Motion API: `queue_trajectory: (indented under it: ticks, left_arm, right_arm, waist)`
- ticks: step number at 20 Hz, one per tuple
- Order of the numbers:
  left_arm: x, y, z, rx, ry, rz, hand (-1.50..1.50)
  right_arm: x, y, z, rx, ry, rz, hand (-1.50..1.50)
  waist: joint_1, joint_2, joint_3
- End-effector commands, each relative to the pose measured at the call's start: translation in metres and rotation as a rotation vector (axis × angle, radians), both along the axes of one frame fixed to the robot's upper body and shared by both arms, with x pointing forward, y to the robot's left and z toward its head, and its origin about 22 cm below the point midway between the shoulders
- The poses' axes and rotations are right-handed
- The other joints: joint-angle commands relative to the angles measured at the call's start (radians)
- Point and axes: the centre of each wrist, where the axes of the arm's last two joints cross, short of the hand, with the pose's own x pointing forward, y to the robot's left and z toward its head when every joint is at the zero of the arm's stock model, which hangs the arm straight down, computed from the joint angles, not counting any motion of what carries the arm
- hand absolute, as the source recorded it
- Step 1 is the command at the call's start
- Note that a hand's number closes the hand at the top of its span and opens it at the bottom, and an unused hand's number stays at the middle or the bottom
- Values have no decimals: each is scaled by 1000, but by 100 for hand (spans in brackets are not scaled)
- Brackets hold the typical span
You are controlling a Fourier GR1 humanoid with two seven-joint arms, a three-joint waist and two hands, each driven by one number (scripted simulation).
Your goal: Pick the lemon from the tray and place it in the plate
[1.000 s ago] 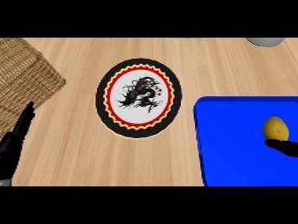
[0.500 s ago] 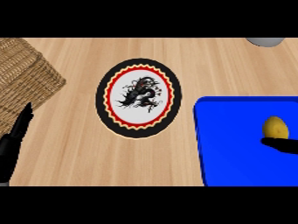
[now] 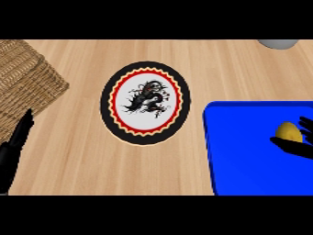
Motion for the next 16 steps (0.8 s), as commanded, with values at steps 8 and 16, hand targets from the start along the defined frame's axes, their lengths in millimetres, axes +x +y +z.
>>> queue_trajectory:
  ticks: [8, 16]
  left_arm:
    - [4, 6, -18, -5, 13, -4, 0]
    - [22, -20, 8, 0, -39, -100, 0]
  right_arm:
    - [6, -7, -8, -47, -65, 7, 150]
    - [55, 5, 48, -525, -51, 644, 150]
  waist:
    - [-1, 1, 1]
    - [134, 37, -1]
